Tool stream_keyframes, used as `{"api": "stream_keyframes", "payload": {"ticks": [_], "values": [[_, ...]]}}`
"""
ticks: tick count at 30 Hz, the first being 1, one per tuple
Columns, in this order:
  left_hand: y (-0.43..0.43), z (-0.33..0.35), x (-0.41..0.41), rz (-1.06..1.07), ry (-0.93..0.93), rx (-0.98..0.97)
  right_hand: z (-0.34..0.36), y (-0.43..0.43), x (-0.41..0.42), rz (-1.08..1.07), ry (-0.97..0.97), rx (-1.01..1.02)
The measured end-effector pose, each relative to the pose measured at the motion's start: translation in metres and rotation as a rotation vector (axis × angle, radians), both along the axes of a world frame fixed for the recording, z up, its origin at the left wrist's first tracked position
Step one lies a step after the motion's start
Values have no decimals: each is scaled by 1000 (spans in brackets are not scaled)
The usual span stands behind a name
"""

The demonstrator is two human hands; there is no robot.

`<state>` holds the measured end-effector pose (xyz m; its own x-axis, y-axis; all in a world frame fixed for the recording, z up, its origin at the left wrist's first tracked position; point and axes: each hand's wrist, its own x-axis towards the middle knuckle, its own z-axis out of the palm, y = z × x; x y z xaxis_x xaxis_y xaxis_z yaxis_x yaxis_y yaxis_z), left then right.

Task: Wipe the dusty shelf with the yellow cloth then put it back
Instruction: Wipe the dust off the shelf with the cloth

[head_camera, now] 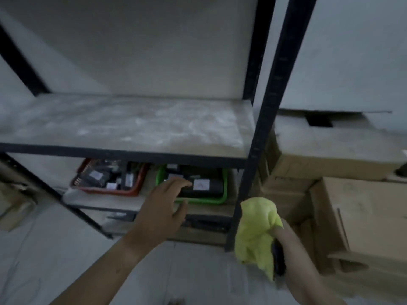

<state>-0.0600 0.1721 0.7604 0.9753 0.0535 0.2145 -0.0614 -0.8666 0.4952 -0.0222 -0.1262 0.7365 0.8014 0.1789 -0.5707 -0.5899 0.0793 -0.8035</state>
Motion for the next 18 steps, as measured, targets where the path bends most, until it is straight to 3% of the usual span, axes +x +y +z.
{"api": "stream_keyframes", "payload": {"ticks": [3,7,11,18], "values": [[47,7,18,-7,-2,25,31,33,16,29,-30,40],[90,14,53,-72,-95,138,82,76,37,153,-349,-224],[122,13,85,-152,-83,274,117,113,64,56,-628,-386],[146,18,135,-394,-238,407,126,161,115,-58,-863,-585]]}}
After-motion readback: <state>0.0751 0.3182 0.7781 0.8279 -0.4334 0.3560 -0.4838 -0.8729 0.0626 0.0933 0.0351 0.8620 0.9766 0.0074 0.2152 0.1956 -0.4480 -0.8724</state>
